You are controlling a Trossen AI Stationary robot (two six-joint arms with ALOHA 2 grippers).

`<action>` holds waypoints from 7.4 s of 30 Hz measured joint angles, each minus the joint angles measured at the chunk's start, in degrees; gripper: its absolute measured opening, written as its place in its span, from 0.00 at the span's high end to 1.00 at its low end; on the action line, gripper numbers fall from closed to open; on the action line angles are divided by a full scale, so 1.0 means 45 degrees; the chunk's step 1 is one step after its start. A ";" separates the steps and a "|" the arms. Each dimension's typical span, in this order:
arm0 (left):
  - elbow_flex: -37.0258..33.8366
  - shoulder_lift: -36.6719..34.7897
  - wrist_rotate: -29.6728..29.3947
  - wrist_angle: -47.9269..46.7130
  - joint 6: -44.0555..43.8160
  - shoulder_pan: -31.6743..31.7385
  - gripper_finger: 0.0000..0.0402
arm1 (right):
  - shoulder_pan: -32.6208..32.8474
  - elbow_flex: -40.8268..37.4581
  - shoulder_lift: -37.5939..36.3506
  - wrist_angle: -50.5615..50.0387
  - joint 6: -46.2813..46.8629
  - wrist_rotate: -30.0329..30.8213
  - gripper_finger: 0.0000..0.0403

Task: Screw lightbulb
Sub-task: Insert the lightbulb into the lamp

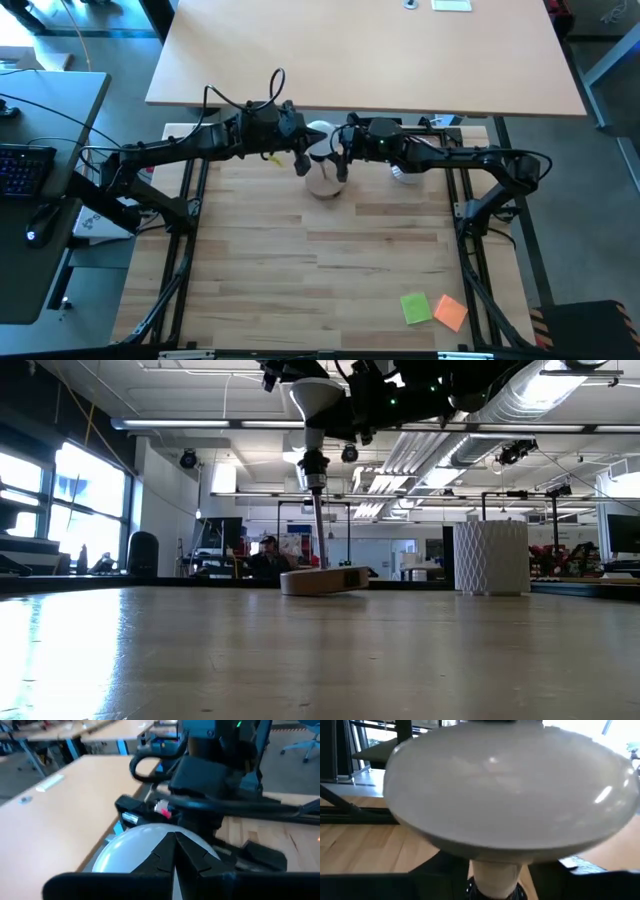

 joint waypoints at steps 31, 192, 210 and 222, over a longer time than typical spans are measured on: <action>0.0000 -0.1797 -0.3523 -0.2652 0.0382 0.0003 0.80 | -0.0787 -0.1231 -0.0007 0.3135 0.2899 -0.0266 0.65; -0.6271 -0.2285 0.0050 0.7238 -0.0185 0.2346 1.00 | -0.1549 -0.0099 -0.2047 -0.2550 0.2592 0.2051 0.61; -0.6275 -0.2984 -0.1138 0.5443 -0.0070 0.1826 1.00 | -0.1418 -0.0099 -0.2047 -0.1966 0.2252 0.0696 0.61; -0.6275 -0.2977 -0.1759 0.4816 -0.0181 0.1826 1.00 | -0.1428 -0.0094 -0.1531 -0.1957 0.2252 0.0725 0.61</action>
